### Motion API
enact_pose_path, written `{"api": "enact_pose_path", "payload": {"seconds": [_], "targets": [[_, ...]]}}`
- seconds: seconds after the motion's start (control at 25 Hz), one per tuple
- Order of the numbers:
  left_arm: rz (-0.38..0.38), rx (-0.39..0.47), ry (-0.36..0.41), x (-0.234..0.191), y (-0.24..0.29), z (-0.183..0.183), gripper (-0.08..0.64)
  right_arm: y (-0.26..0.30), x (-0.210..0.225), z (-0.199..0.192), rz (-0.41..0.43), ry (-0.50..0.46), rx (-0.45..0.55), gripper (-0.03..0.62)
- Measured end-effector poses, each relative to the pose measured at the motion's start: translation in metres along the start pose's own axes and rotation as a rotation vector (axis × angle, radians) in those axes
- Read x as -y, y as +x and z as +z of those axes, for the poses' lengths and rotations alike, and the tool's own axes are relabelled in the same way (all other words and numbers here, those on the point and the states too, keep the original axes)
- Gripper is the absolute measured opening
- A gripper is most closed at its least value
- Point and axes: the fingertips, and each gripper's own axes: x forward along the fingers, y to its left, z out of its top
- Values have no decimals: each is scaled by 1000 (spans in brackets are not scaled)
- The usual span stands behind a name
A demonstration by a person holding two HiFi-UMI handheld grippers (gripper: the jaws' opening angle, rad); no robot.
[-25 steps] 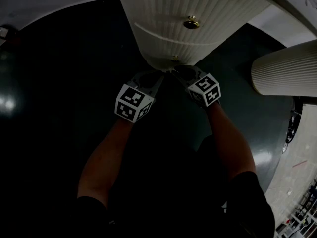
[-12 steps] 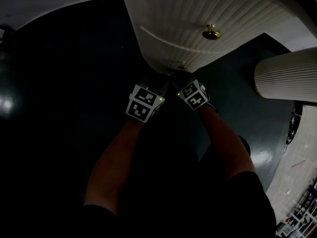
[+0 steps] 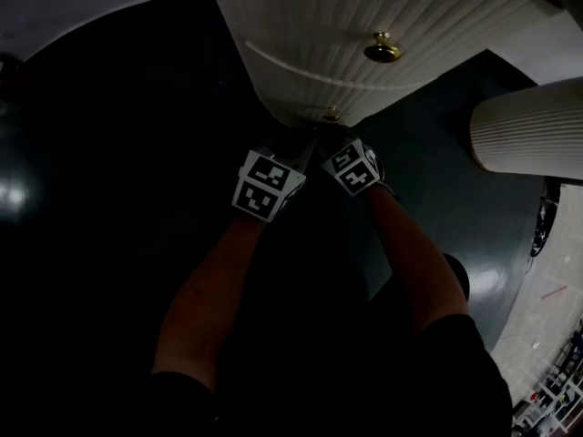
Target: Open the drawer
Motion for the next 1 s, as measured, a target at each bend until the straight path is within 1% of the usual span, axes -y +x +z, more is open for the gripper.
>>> {"api": "enact_pose_path", "payload": {"seconds": [0.08,0.28,0.44,0.52,0.64,0.68,0.76,0.84,0.92,1.0], "targets": [[3,5,9,1,1,2,24,0,0,0,6,9,1,37],[20,51,59,6,-8,18,23,-1,-4,-2,7,7,11,37],[37,93,55,0,-27,20,23,-11,-25,-8,18,-16,-1,38],[53,100,49,-7,-38,17,23,-14,-36,-11,42,-24,-6,38],[73,111,27,-20,-49,18,23,-20,-54,-19,126,23,-35,46],[81,117,19,-24,-53,19,23,-25,-59,-16,158,38,-41,80],[92,131,2,-32,-59,25,23,-41,-68,3,209,43,-12,87],[91,143,-8,-33,-64,31,23,-69,-74,30,234,32,49,87],[83,151,-8,-30,-64,36,23,-95,-70,50,218,-1,97,87],[72,150,-2,-26,-61,38,23,-110,-48,58,160,-19,133,87]]}}
